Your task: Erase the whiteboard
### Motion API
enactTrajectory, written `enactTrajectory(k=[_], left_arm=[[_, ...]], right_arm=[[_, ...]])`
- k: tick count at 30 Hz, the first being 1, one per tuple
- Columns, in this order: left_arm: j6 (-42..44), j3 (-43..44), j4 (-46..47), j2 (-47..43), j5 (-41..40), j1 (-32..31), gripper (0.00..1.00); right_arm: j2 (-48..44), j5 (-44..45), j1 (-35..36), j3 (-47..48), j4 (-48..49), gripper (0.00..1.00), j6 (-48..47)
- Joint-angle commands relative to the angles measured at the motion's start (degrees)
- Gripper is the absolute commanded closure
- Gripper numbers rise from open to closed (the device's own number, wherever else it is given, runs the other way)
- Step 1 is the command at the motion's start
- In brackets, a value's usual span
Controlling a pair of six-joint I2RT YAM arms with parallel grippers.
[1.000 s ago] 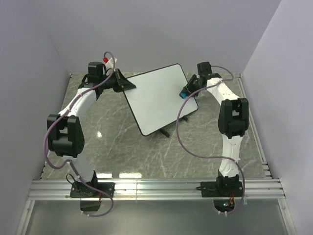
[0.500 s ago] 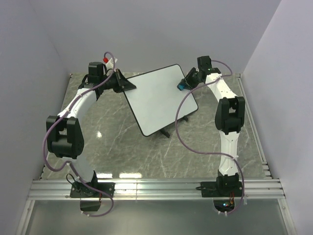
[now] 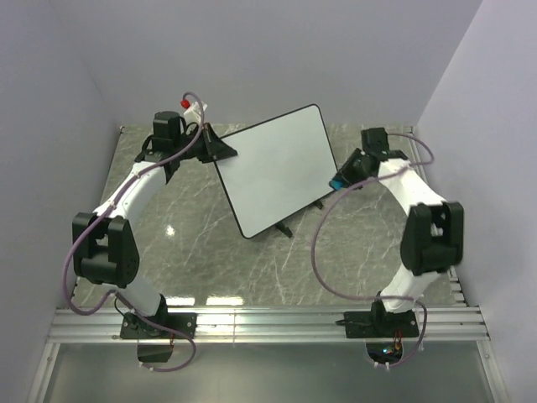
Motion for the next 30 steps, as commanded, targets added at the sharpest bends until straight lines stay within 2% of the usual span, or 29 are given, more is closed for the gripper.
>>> enactTrajectory(k=[1,4,10,17,23,28,30], left_arm=[[14.0,-5.9,-4.9,-0.4,-22.5,-1.2,1.00],[13.5,-10.2,-2.4,-2.6,-27.4,-3.0,1.00],[11.6,-18.4,1.3,-5.3,-34.8,-7.8,1.00],[9.7,-21.7,0.2,-5.3,-43.9,-11.3,1.00],[11.2,-25.9,-0.3,-8.2,-53.8,-13.8,1.00],[10.3,-28.4,-2.2,-12.8,-65.9,-14.3,1.00],[11.2,-28.2,-2.2,-14.5,-66.4,-14.3,1.00]], right_arm=[[-11.5,9.4,-1.2,-7.3,-0.1,1.00,-1.4],[-16.3,11.6,-1.3,-13.6,-0.5,1.00,-1.3],[-18.9,10.7,-2.0,-21.2,-2.8,1.00,-2.1],[-22.7,8.4,-2.0,-30.5,-0.4,1.00,-3.4],[-24.8,7.9,-2.0,-33.8,0.7,1.00,-4.5],[-26.1,7.5,-2.0,-35.8,2.1,1.00,-4.6],[-26.9,6.9,-2.0,-37.2,2.7,1.00,-4.4]])
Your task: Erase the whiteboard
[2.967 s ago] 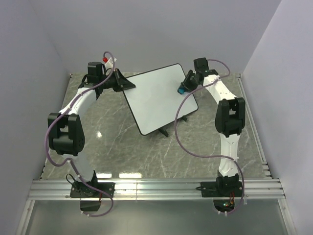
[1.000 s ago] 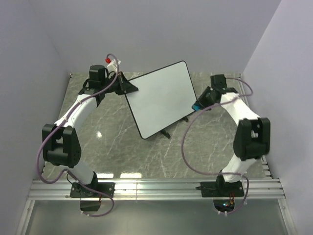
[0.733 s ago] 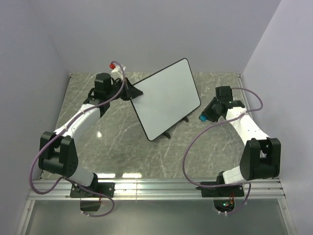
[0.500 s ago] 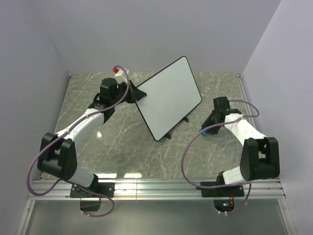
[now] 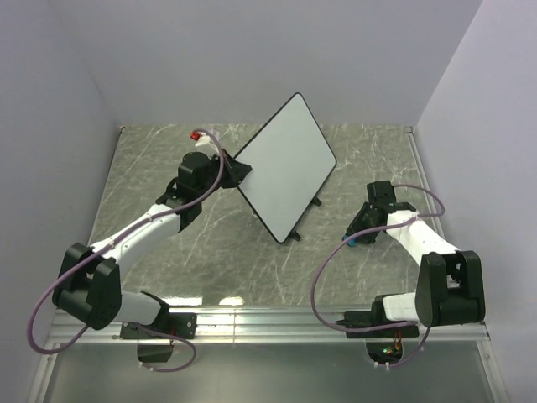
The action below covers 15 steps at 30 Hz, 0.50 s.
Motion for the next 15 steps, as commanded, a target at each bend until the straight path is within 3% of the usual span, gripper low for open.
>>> enactTrajectory(k=[1,9,15], left_arm=[[21.2,-3.4,-23.8,0.3,-28.7,3.1,1.00],[21.0,-1.6,-28.3,0.5,-27.9,2.8,1.00],[16.6,-4.4,-30.1,-1.7,-31.2,-3.3,1.00]], right_arm=[[-2.6,-1.2,-0.4,-2.0,2.8,1.00,-0.5],[-5.2,-1.8,-0.3,-5.4,3.8,1.00,0.5],[-9.0,-2.4,-0.3,-8.8,4.4,1.00,1.1]])
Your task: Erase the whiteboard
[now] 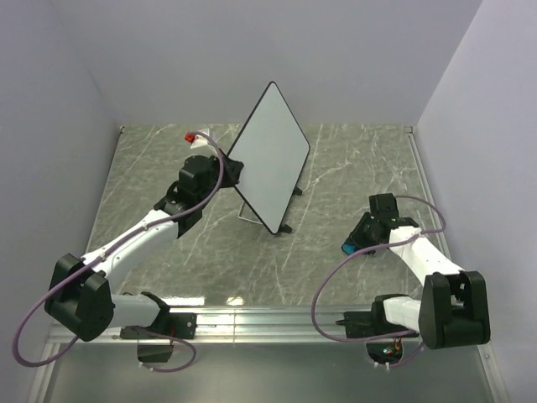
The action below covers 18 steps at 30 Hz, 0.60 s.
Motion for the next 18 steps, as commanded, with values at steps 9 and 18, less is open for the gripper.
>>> enactTrajectory(k=[9,18], left_arm=[[-0.1,-7.7,-31.1,3.9,-27.0,-14.2,1.00],[-10.4,-7.1,-39.4,2.5,-31.4,-21.6,1.00]], right_arm=[[-8.8,-0.1,-0.3,-5.6,0.0,1.00,-0.2],[-12.6,-3.7,-0.3,-5.4,-2.8,1.00,0.1]])
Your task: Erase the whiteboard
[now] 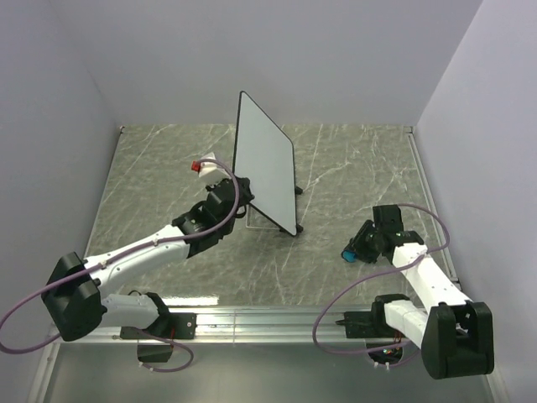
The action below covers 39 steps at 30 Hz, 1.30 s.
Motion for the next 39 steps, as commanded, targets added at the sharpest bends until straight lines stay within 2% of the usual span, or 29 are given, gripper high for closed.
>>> enactTrajectory(k=[1,5,7,8,11,13,20,24,32,38,39], left_arm=[[4.4,-4.6,-35.3,3.7,0.6,-3.7,1.00],[-0.2,-4.8,-38.1,4.7,0.9,-6.1,0.99],[-2.1,-3.9,-41.2,6.6,0.1,-7.5,0.94],[-3.4,-3.7,-41.8,7.3,-0.1,-7.9,0.93],[-5.5,-2.5,-44.4,9.2,-1.4,-10.0,0.87],[-6.8,-2.3,-46.1,9.7,-1.9,-10.8,0.81],[-9.3,-2.3,-48.2,7.7,-2.5,-12.9,0.73],[-10.3,-0.5,-51.2,8.2,-4.0,-14.4,0.62],[-11.5,6.3,-58.0,10.9,-7.4,-18.3,0.55],[-11.0,12.7,-63.2,13.1,-9.2,-20.1,0.38],[-11.0,13.5,-64.2,13.6,-9.7,-20.8,0.33]], right_arm=[[-1.7,-1.5,-0.3,0.5,-0.7,1.00,0.2],[-0.7,-2.1,-0.3,-0.2,2.7,0.98,1.6],[0.8,-2.3,-0.3,0.4,4.8,0.79,1.9],[2.3,-2.3,-0.3,0.8,5.4,0.58,1.9],[5.6,-2.0,-0.3,2.7,6.9,0.36,2.1],[7.0,-2.0,-0.3,3.8,7.6,0.34,2.1],[7.1,-2.1,-0.3,3.8,8.1,0.30,2.4],[5.3,-2.2,-0.3,2.4,7.9,0.28,2.4],[1.8,-2.4,-0.3,1.0,7.2,0.27,2.8],[-0.4,-3.2,-0.3,0.3,7.0,0.24,3.1],[-0.6,-3.4,-0.4,0.1,7.1,0.24,3.3]])
